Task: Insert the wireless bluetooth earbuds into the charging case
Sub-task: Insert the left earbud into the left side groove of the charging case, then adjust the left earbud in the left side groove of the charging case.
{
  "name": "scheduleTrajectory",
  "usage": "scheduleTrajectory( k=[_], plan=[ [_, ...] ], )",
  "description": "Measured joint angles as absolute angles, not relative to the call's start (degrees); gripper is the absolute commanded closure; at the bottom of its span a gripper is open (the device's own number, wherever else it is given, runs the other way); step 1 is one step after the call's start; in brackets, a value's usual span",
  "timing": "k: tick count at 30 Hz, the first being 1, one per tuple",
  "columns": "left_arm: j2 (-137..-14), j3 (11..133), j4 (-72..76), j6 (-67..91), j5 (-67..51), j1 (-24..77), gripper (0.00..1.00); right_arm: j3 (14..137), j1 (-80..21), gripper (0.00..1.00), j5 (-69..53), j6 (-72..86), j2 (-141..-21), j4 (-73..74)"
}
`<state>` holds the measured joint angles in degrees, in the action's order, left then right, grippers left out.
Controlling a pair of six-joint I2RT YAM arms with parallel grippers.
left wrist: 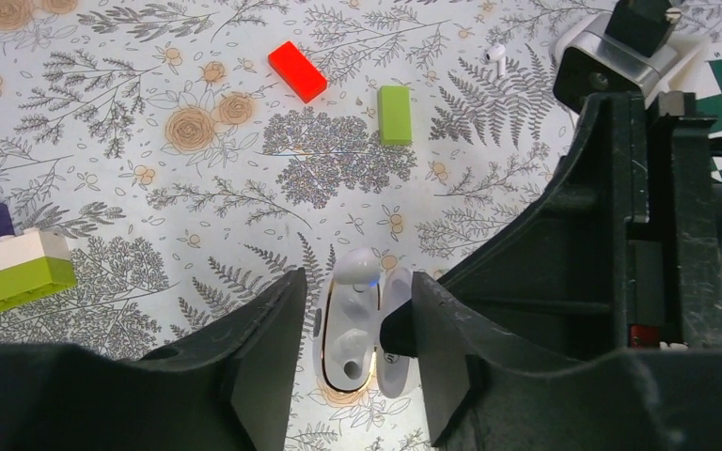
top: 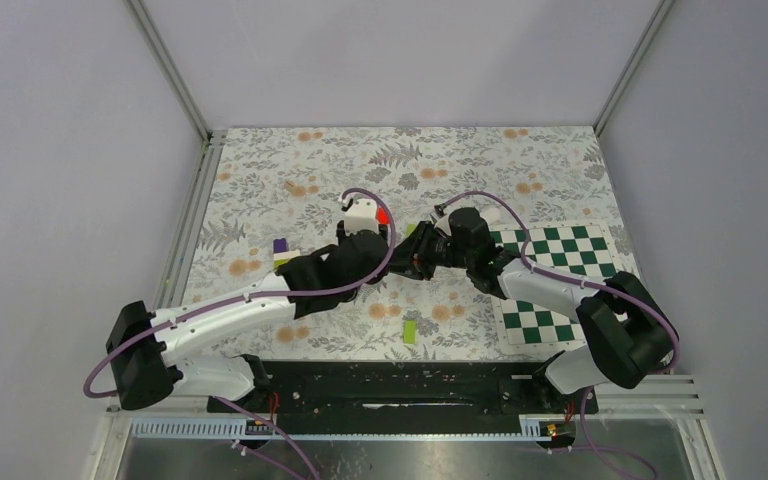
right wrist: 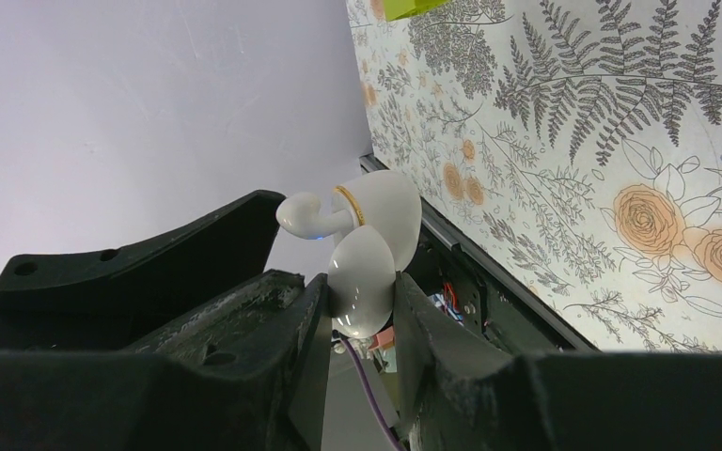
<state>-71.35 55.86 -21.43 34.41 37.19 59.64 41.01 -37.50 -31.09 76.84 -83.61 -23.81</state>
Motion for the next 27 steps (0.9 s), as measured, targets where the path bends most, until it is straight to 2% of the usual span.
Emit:
scheduleTrajectory(
  k=[3,7,9,12,17,21,27],
  plan=[
    [-71.05,56.34,-21.85,34.24,36.6,59.64,0.38,40.93,-37.5,1.0,-31.07,76.88,-83.61,-24.12],
    [-70.19,56.58,-22.7,33.95,35.77,59.7,0.34,40.86,-37.5,1.0,-31.07,76.99,-83.61,-24.8],
    [-69.91,56.69,-22.96,33.93,35.31,59.75,0.26,40.84,-37.5,1.0,-31.07,76.99,-83.61,-25.04],
    [-69.58,57.08,-23.59,33.52,34.63,59.79,0.22,40.73,-37.5,1.0,-31.09,76.95,-83.61,-25.21],
    [-68.58,57.34,-24.53,32.69,32.53,59.77,0.08,40.16,-37.5,1.0,-31.09,76.62,-83.61,-25.17],
    [-68.2,58.57,-26.04,31.44,28.45,58.15,0.06,39.79,-37.5,1.0,-31.05,75.96,-83.22,-24.99],
    [-67.46,56.95,-23.38,29.47,16.47,50.92,0.11,39.77,-37.5,1.0,-31.09,75.29,-82.72,-24.97]
  ],
)
